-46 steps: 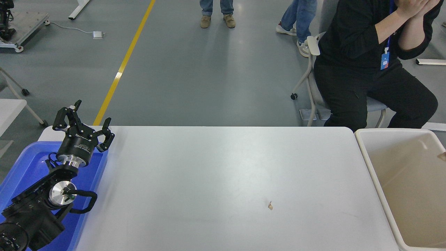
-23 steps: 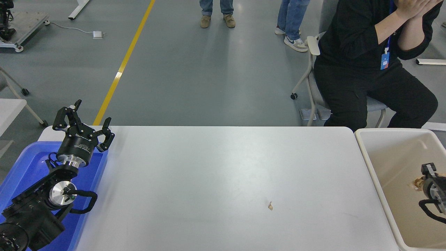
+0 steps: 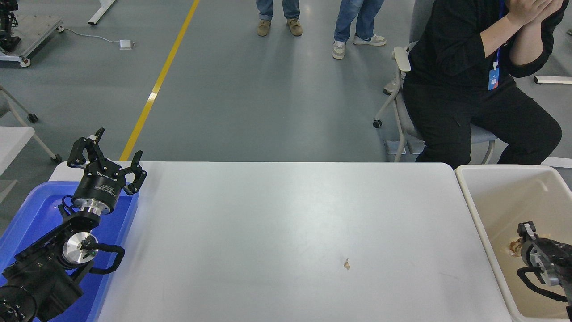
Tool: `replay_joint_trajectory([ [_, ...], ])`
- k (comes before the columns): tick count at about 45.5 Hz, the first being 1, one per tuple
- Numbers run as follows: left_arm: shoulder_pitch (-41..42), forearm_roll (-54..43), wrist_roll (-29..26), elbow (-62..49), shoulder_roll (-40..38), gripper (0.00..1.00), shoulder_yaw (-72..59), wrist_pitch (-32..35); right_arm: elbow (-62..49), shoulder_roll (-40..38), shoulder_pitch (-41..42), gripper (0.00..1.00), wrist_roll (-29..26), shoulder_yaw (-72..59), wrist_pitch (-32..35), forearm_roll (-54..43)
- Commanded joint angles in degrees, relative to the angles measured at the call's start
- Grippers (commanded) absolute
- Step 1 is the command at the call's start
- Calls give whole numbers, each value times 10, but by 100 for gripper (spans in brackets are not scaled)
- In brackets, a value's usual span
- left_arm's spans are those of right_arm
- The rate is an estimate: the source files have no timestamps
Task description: Clean the table surface
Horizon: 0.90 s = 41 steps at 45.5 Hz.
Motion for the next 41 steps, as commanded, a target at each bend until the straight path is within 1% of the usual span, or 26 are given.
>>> replay_joint_trajectory([
  [1, 0, 0, 0, 0, 0, 100, 0, 0, -1, 1, 0, 0, 0, 0, -3, 0],
  [4, 0, 0, 0, 0, 1, 100, 0, 0, -2, 1, 0, 0, 0, -2, -11, 0],
  [5, 0, 0, 0, 0, 0, 100, 0, 0, -2, 1, 0, 6, 0, -3, -17, -1],
  [7, 0, 0, 0, 0, 0, 100, 0, 0, -2, 0, 0, 23, 0, -6, -32, -1],
  [10, 0, 0, 0, 0, 1, 100, 0, 0, -1, 0, 0, 52, 0, -7, -47, -1],
  [11, 0, 0, 0, 0, 1, 100, 0, 0, -1, 0, 0, 59, 0, -7, -50, -1],
  [12, 0, 0, 0, 0, 0, 100, 0, 0, -1, 0, 1, 65, 0, -6, -51, -1],
  [13, 0, 0, 0, 0, 0, 100, 0, 0, -1, 0, 1, 73, 0, -2, -52, -1],
  [17, 0, 0, 0, 0, 0, 100, 0, 0, 0, 0, 1, 87, 0, 0, -51, -1],
  [23, 0, 0, 0, 0, 0, 100, 0, 0, 5, 0, 1, 97, 0, 0, -50, -1],
  [36, 0, 0, 0, 0, 0, 100, 0, 0, 10, -2, 14, 98, -1, 1, -46, -1],
  [41, 0, 0, 0, 0, 1, 100, 0, 0, 12, -24, 50, 98, -1, 17, -46, -1],
])
